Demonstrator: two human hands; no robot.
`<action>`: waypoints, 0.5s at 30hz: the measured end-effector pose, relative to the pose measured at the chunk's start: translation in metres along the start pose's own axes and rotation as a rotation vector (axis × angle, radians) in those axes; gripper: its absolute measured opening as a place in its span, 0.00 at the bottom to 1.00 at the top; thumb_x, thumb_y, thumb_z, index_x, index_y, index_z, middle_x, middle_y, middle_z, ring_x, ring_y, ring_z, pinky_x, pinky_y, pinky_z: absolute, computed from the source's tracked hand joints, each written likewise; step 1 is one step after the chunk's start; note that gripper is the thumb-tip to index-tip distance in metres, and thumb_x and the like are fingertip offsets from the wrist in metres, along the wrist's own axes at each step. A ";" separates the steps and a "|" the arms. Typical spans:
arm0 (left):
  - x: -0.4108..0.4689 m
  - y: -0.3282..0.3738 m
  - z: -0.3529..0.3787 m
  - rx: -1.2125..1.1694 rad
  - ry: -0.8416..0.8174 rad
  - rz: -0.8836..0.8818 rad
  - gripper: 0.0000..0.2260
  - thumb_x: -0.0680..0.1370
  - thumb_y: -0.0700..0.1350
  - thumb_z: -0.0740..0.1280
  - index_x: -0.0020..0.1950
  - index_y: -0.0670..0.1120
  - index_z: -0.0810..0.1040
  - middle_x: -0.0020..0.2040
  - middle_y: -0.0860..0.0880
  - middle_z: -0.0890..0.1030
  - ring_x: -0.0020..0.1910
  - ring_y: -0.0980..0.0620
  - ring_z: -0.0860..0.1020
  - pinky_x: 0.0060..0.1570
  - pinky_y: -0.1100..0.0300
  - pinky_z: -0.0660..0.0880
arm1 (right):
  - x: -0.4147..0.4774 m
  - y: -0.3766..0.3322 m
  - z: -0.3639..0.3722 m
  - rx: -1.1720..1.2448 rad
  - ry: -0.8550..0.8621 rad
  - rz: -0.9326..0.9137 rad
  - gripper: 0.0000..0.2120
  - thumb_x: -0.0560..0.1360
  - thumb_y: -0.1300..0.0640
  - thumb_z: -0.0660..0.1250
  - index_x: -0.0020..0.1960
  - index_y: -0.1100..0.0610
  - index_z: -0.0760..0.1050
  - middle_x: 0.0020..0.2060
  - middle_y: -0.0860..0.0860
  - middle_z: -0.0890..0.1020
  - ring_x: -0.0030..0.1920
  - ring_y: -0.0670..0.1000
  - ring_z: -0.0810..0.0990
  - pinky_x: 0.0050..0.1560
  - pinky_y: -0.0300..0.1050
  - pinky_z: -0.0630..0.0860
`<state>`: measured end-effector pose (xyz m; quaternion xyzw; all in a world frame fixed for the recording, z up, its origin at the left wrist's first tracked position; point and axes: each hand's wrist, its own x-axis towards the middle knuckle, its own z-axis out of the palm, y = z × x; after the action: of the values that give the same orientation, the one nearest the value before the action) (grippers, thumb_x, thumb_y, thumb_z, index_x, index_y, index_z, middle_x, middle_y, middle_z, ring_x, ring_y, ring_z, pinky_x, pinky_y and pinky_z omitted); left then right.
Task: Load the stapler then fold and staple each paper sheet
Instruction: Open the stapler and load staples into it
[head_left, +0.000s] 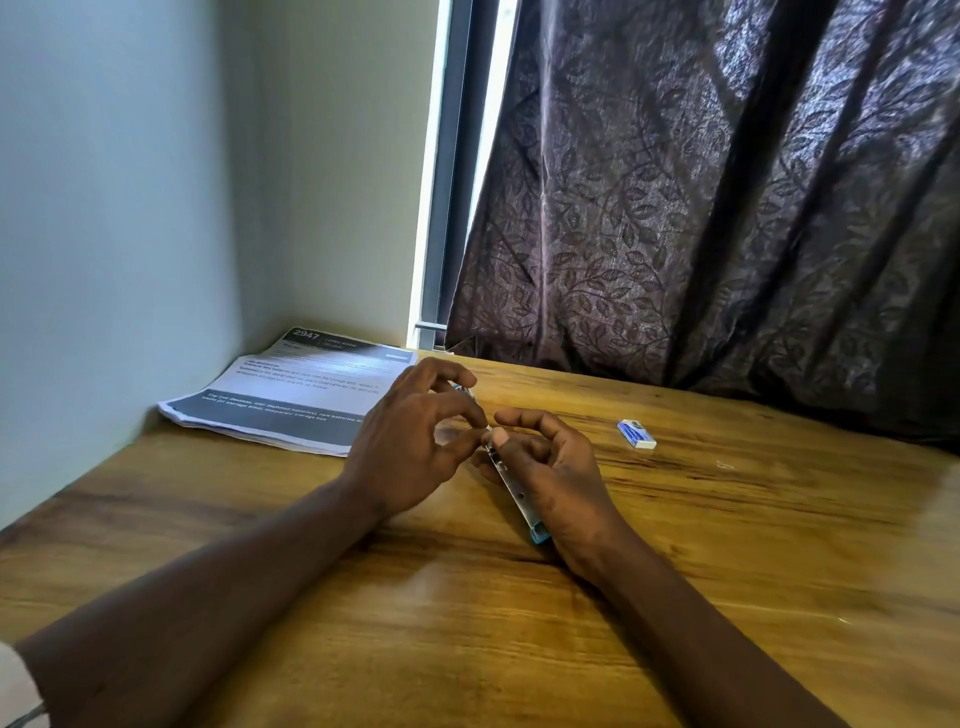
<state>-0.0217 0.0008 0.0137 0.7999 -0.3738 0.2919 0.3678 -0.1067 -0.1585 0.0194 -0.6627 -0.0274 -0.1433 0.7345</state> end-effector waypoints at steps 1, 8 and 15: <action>0.000 0.000 0.001 -0.019 -0.003 -0.010 0.04 0.74 0.51 0.75 0.48 0.55 0.85 0.63 0.56 0.76 0.59 0.57 0.75 0.46 0.54 0.80 | 0.000 0.000 0.000 -0.010 0.004 0.007 0.12 0.78 0.62 0.71 0.61 0.60 0.77 0.50 0.61 0.87 0.52 0.60 0.87 0.55 0.50 0.84; 0.006 0.003 0.004 -0.243 0.058 -0.120 0.03 0.74 0.43 0.76 0.44 0.50 0.84 0.54 0.55 0.80 0.54 0.59 0.79 0.43 0.67 0.76 | 0.007 -0.003 -0.005 -0.105 0.005 -0.035 0.15 0.76 0.59 0.74 0.62 0.56 0.78 0.49 0.61 0.87 0.51 0.59 0.87 0.51 0.45 0.84; 0.010 -0.010 -0.001 -0.424 0.197 -0.392 0.04 0.75 0.45 0.74 0.42 0.47 0.84 0.37 0.52 0.85 0.36 0.56 0.81 0.40 0.57 0.78 | 0.016 0.003 -0.028 -0.820 0.108 -0.237 0.24 0.76 0.49 0.74 0.70 0.51 0.76 0.55 0.48 0.81 0.55 0.46 0.79 0.60 0.44 0.77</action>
<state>-0.0080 0.0023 0.0180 0.7299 -0.2274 0.2069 0.6105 -0.0944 -0.1886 0.0167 -0.8837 -0.0057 -0.2601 0.3890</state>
